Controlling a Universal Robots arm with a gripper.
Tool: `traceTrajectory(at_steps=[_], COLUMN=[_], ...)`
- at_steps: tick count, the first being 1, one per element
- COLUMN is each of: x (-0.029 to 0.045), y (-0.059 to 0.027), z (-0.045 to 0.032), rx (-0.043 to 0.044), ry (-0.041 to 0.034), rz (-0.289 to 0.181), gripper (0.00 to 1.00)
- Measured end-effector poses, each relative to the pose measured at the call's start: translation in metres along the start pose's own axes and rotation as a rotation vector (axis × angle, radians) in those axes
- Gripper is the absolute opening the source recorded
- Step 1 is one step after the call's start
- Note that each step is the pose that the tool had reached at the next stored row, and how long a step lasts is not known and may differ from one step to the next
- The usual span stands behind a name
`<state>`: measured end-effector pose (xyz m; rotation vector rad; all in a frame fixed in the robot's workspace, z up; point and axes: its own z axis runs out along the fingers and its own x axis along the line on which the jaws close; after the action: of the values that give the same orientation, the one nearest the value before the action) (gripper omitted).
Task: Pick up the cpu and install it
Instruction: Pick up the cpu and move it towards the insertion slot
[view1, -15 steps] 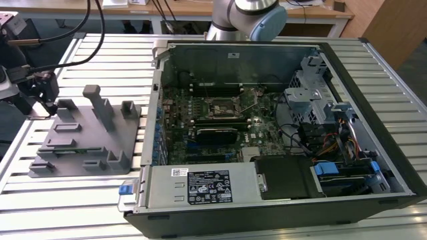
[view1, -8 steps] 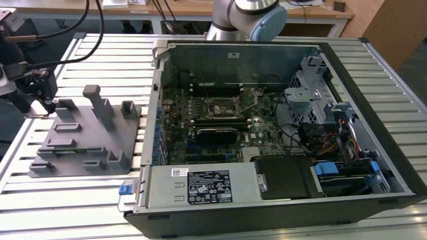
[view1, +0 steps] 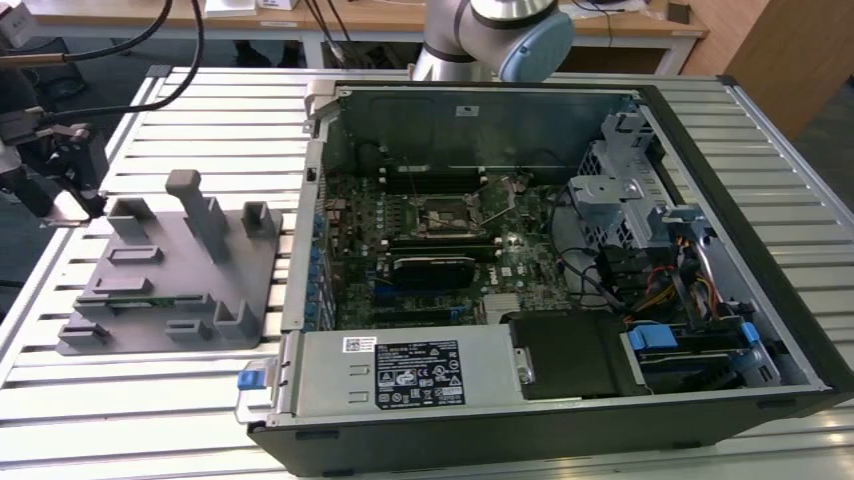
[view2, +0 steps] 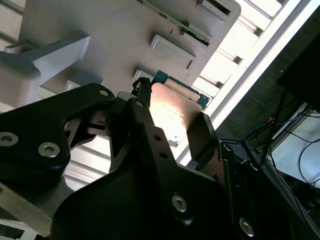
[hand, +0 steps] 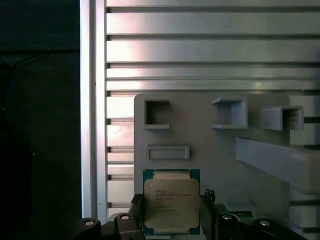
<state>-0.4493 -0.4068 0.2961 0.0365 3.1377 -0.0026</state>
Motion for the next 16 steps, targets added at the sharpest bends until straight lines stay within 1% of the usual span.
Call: traceTrajectory(at_steps=[16], x=[-0.0001], y=[0.0025], z=[-0.0295], rx=[0.0], ry=[-0.0023], rz=[0.0], gripper=[0.53])
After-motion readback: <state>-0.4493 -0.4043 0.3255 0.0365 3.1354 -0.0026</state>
